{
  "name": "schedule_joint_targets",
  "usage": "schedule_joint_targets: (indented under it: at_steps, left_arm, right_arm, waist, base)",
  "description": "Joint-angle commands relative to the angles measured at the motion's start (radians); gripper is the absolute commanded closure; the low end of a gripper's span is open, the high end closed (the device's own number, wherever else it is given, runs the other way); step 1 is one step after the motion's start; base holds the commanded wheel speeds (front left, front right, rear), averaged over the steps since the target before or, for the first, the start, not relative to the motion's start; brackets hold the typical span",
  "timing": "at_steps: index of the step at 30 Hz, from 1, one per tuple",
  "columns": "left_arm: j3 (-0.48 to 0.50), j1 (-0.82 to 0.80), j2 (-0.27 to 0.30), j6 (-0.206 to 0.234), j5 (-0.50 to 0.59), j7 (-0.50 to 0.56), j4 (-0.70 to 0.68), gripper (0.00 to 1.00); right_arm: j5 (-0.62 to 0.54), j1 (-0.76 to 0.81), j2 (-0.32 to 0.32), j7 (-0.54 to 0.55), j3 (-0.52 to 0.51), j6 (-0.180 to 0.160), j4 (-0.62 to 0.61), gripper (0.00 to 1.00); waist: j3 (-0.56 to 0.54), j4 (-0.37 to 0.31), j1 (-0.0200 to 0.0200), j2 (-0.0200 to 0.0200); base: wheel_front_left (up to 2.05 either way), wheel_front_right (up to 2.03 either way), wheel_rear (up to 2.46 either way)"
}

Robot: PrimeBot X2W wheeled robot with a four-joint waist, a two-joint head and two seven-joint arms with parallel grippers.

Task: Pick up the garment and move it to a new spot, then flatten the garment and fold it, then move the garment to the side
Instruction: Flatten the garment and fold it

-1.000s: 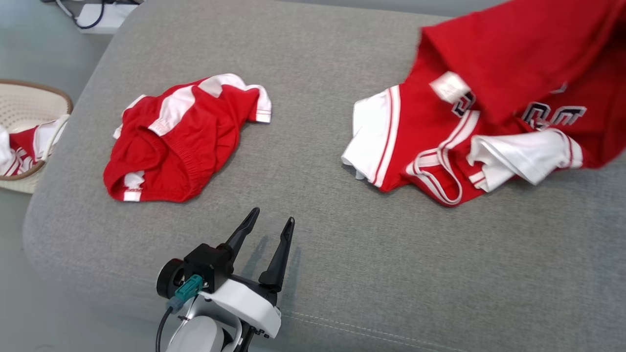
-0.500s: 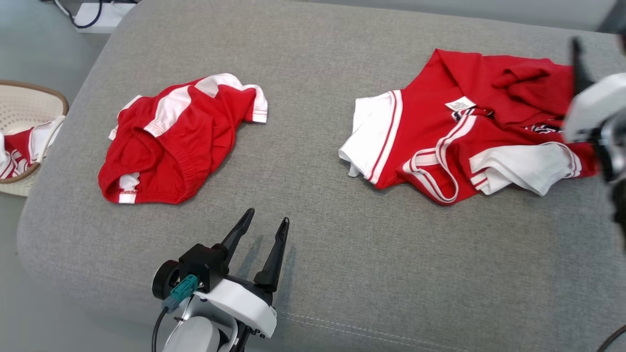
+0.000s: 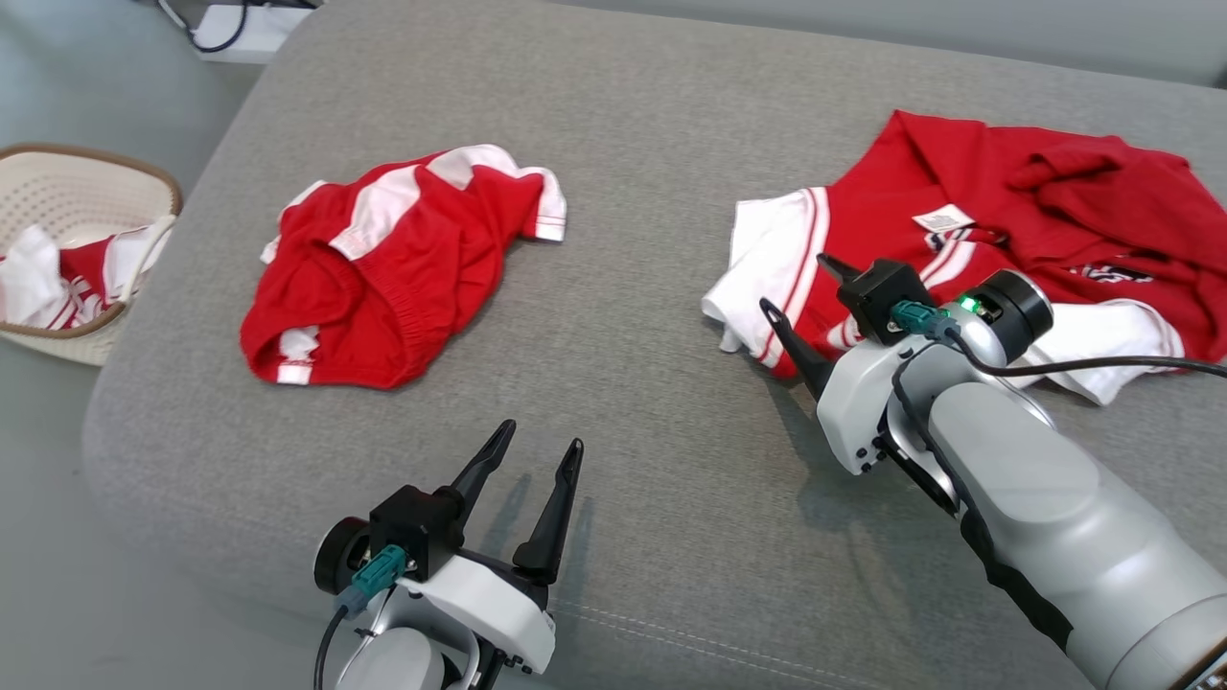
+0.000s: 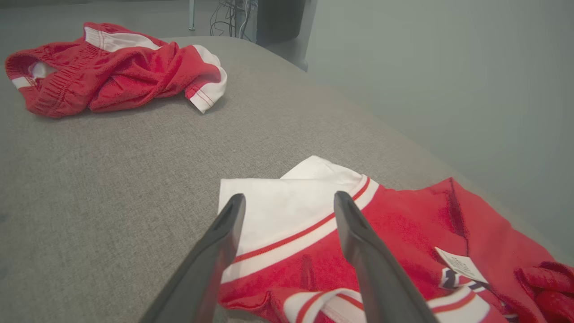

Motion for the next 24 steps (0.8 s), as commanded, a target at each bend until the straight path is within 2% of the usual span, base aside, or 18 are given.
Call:
schedule_joint_targets:
  at_steps: [1,7,14,15,16,19,24]
  left_arm:
    - [0.028,-0.005,0.008,0.003,-0.012,-0.005,-0.021,0.00]
    - [0.021,0.008,0.008,0.010,-0.030,-0.005,-0.019,0.00]
    - [0.016,-0.001,0.008,0.019,-0.042,-0.005,-0.028,0.00]
    - [0.016,-0.003,0.008,0.020,-0.043,-0.005,-0.029,0.00]
    - [0.016,-0.005,0.008,0.021,-0.044,-0.005,-0.030,0.00]
    - [0.018,-0.009,0.008,0.023,-0.043,-0.005,-0.032,0.00]
    - [0.028,-0.006,0.008,0.022,-0.036,-0.005,-0.029,0.00]
  right_arm:
    - [0.016,0.010,0.007,0.004,0.013,0.004,-0.016,0.00]
    - [0.078,-0.003,-0.006,0.049,0.107,0.004,0.014,0.00]
    - [0.081,-0.032,-0.002,0.093,0.144,0.004,0.115,0.00]
    - [0.079,-0.034,0.003,0.098,0.149,0.004,0.129,0.07]
    - [0.082,-0.033,0.009,0.103,0.151,0.004,0.140,0.22]
    - [0.092,-0.033,0.023,0.104,0.166,0.004,0.157,1.00]
    - [0.126,-0.034,0.026,0.068,0.193,0.004,0.141,1.00]
  waist:
    - [0.005,0.025,0.0000,0.0000]
    - [0.019,0.079,0.0000,0.0000]
    - [0.027,0.093,0.0000,0.0000]
    - [0.026,0.092,0.0000,0.0000]
    - [0.025,0.090,0.0000,0.0000]
    - [0.019,0.079,0.0000,0.0000]
    - [0.002,0.049,0.0000,0.0000]
  base:
    - [0.00,0.00,0.00]
    - [0.00,0.00,0.00]
    - [0.00,0.00,0.00]
    - [0.00,0.00,0.00]
    - [0.00,0.00,0.00]
    - [0.00,0.00,0.00]
    - [0.00,0.00,0.00]
